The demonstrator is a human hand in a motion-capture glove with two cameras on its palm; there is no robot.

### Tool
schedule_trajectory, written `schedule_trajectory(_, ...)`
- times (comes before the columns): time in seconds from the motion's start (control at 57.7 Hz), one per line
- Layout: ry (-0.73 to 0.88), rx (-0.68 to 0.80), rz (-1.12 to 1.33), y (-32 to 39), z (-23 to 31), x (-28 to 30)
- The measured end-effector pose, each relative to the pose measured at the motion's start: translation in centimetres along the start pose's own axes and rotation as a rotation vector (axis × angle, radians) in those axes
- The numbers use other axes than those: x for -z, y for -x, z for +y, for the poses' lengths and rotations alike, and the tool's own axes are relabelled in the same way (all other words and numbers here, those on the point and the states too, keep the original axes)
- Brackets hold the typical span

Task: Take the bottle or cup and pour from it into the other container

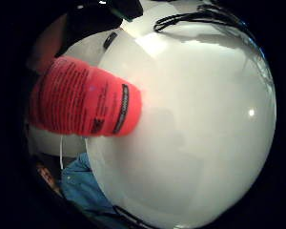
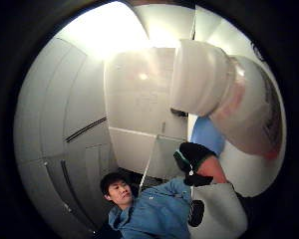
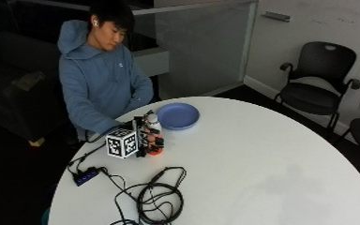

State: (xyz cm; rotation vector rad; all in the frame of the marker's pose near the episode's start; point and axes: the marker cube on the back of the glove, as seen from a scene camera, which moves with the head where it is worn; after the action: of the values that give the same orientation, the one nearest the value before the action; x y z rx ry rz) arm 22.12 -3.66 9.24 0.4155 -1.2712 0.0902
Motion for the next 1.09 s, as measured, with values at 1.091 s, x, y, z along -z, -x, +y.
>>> schedule_trajectory(1.091,0.311,0.160,0.975,13.0,-4.8,-10.8)
